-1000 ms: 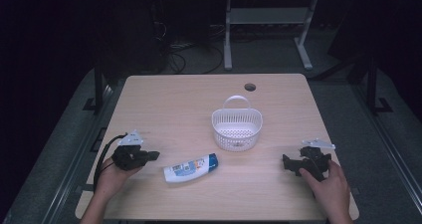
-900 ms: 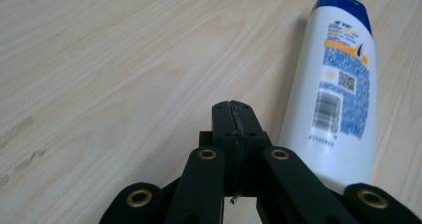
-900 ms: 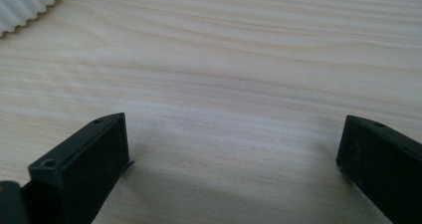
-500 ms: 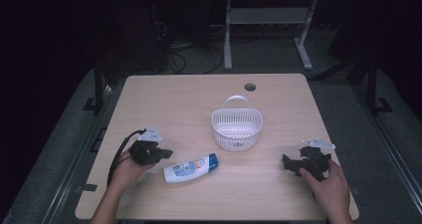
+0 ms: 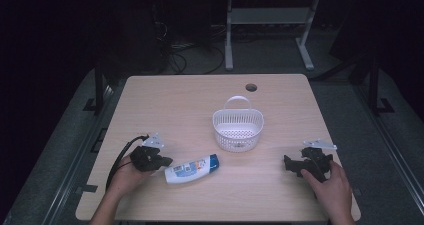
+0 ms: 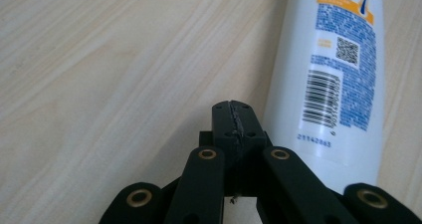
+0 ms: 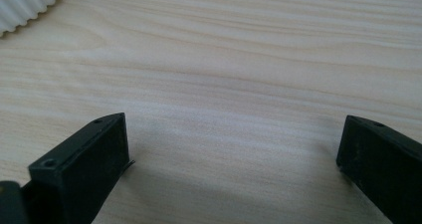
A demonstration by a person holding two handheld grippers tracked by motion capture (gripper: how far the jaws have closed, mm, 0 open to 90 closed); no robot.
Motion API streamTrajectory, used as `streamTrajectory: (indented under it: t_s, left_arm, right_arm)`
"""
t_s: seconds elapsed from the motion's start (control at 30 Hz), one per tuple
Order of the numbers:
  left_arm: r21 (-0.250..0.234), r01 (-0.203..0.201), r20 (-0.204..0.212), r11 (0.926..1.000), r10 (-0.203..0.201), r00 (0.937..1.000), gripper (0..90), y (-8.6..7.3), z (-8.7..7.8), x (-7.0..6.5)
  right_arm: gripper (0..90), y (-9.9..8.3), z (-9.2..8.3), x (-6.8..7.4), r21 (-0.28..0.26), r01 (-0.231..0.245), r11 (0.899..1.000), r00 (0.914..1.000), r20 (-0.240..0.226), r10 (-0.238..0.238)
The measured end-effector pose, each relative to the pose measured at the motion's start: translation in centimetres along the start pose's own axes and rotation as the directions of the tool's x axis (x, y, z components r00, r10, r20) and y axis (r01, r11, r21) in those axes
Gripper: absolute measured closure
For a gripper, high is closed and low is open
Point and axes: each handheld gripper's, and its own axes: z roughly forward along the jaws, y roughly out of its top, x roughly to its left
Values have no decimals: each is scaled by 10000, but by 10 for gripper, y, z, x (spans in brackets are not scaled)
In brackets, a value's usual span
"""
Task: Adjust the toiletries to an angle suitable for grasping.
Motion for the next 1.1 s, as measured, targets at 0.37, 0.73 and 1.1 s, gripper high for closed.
streamTrajectory:
  t_s: [0.37, 0.73, 1.1]
  left_arm:
    - [206, -254, 271, 9995, 248, 9993, 900, 4, 2, -9]
    - [399, -509, 548, 9979, 487, 9973, 900, 8, 4, -19]
    - [711, -723, 821, 9948, 664, 9944, 900, 10, 9, -27]
  right_arm:
    - [0, 0, 0, 0, 3, -5, 10000, 10000, 1, 5]
    - [0, 0, 0, 0, -2, 4, 10000, 10000, -1, -4]
    - [0, 0, 0, 0, 3, -2, 10000, 10000, -1, 2]
